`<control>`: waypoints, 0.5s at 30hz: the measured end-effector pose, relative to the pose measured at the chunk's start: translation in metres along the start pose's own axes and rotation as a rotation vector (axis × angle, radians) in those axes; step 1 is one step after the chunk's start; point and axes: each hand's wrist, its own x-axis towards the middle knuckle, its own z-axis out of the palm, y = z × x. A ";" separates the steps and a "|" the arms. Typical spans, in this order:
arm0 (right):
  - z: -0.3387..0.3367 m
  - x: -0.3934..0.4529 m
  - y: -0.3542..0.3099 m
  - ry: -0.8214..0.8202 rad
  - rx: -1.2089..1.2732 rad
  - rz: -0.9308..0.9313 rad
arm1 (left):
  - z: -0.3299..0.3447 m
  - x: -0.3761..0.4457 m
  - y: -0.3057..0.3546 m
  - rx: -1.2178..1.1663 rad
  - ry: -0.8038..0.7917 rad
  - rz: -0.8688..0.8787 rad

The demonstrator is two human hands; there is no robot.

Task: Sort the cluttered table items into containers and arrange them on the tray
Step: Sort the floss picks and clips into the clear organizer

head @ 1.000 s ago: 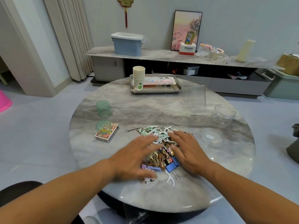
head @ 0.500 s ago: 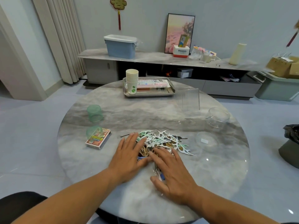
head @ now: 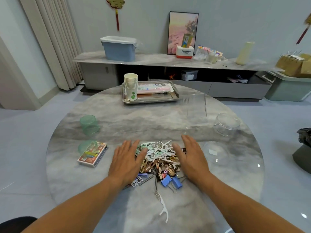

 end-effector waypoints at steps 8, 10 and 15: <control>0.009 0.007 0.010 -0.250 -0.103 -0.181 | -0.006 0.011 0.004 0.011 -0.193 0.288; 0.010 0.002 0.009 -0.276 -0.089 -0.211 | -0.005 0.010 0.006 0.000 -0.210 0.315; 0.001 0.000 -0.001 -0.236 0.100 -0.175 | -0.009 0.011 0.013 -0.243 -0.204 0.269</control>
